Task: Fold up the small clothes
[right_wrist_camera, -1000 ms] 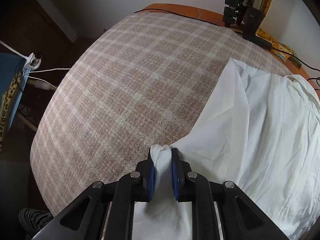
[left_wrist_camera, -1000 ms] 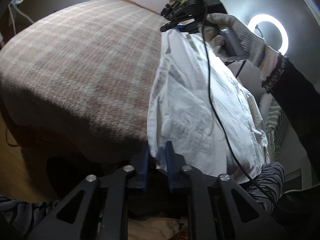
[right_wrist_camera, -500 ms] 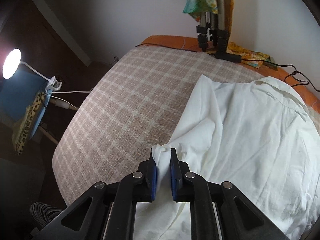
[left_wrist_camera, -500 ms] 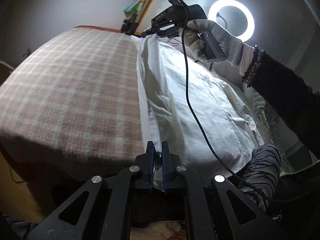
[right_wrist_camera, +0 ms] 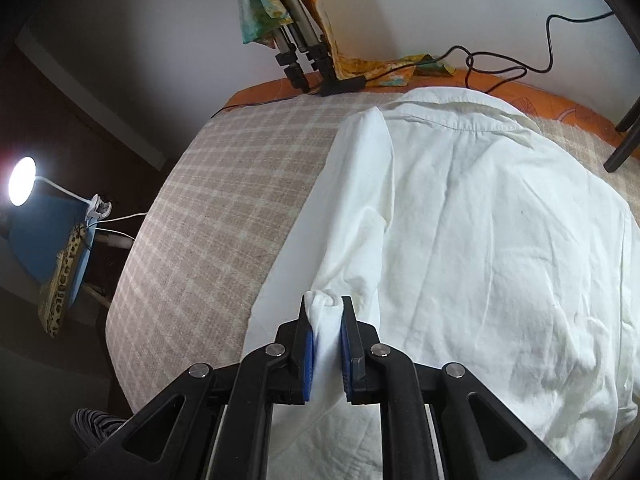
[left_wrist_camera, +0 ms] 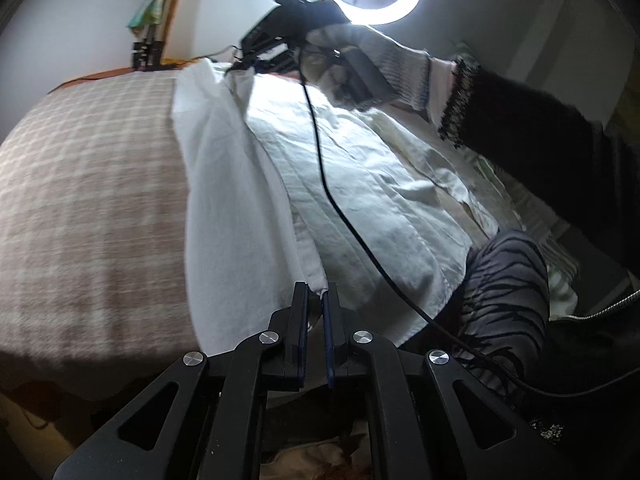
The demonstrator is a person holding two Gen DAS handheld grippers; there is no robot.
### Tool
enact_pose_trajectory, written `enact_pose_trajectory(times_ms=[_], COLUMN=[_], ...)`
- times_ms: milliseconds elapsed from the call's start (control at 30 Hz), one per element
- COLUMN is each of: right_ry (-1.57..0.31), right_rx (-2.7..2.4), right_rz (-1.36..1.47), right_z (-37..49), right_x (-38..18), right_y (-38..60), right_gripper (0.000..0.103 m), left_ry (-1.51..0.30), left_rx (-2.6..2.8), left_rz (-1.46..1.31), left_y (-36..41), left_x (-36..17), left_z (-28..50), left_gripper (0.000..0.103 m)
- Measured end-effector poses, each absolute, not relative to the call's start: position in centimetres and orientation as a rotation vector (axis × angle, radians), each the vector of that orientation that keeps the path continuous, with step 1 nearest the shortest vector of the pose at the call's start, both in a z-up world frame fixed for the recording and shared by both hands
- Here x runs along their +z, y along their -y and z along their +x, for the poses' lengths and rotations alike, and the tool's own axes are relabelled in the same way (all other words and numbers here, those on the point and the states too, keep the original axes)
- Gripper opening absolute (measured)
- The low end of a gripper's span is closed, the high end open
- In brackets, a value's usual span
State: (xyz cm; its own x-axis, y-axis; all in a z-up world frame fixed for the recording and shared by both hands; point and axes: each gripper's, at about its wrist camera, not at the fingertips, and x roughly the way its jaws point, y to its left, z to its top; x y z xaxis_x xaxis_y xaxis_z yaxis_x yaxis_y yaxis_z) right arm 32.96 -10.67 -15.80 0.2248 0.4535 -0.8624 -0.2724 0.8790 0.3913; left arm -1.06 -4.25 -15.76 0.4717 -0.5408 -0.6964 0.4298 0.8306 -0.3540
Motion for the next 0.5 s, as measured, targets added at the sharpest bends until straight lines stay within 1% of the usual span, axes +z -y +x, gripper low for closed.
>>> enact_pose_trajectory(times_ms=[133,200,267,333,433,500], right_ry=[-1.272,-1.286,-1.289,-1.292,-1.306,-1.297], right_rx=[0.488,0.467,0.436,0.414,0.389,0.392], right_rz=[0.114,0.089,0.069,0.063,0.152,0.188], right_z=[33.1,33.3,33.2,33.0,32.0,30.8], right_x=[-17.2,-17.6,-17.5,-17.1,-16.5,-15.9], right_y=[11.0,11.3,12.0,12.7,14.4,15.2], right_gripper=[0.011,0.024,0.033,0.034,0.037,0.038], left_ry=[-0.963,-1.020,-1.034,-1.015,-0.974,-0.954], left_rx=[-0.669,-0.723,-0.755,-0.751,-0.687,-0.627], left_rz=[-0.117,-0.108,-0.102,-0.106,-0.139,-0.189], left_y=[6.5,7.7,8.0,7.2,4.1,1.4], left_x=[-17.0,-17.6,-17.5,-16.8,-15.5,-14.8], left_z=[-0.8,-0.9,-1.5,-2.3,-3.2,-3.6], left_gripper=[0.005,0.007,0.013,0.017,0.024,0.024])
